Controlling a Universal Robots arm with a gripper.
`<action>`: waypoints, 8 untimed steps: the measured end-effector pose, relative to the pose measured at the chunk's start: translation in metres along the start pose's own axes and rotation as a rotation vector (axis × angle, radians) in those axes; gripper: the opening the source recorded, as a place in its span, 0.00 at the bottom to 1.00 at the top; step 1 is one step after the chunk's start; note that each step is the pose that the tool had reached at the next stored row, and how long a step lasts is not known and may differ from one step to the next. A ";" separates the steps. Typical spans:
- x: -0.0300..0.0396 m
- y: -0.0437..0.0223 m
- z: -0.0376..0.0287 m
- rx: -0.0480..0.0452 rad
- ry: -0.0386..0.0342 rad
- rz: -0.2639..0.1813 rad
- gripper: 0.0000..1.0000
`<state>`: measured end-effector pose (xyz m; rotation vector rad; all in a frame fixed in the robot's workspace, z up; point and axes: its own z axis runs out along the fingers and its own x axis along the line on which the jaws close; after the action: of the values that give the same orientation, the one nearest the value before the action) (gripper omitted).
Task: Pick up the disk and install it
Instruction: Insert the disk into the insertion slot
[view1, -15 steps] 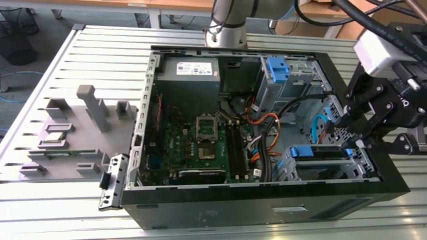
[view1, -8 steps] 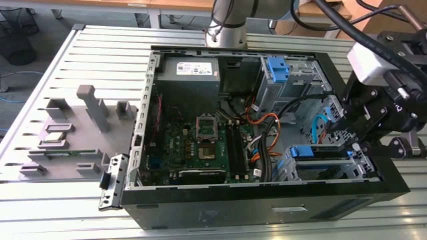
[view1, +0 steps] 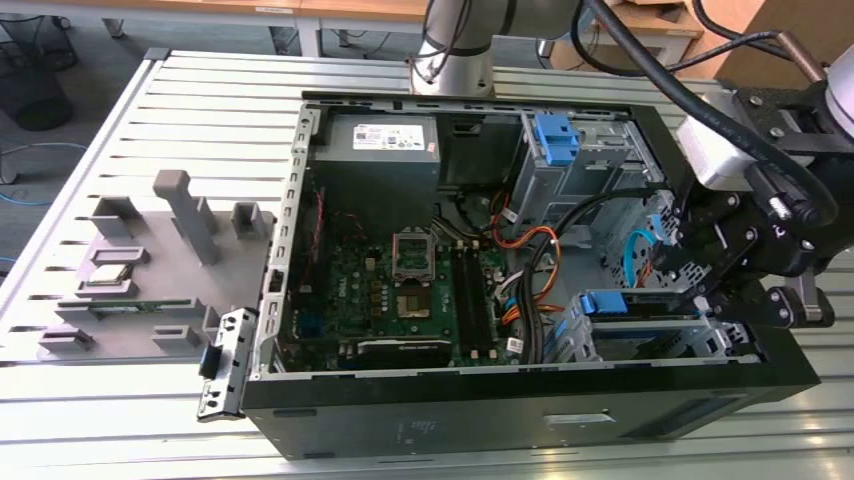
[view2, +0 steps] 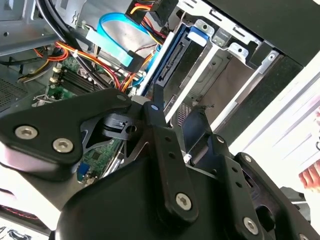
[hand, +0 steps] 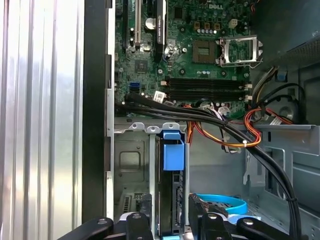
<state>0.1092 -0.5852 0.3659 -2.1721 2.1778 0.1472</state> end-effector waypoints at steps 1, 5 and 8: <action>-0.0003 0.0002 0.0010 0.0012 0.0001 -0.001 0.43; -0.0011 0.0006 0.0039 0.0025 0.0025 -0.004 0.43; -0.0023 0.0012 0.0079 0.0053 0.0058 -0.005 0.43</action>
<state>0.1079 -0.5820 0.3584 -2.1781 2.1728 0.1348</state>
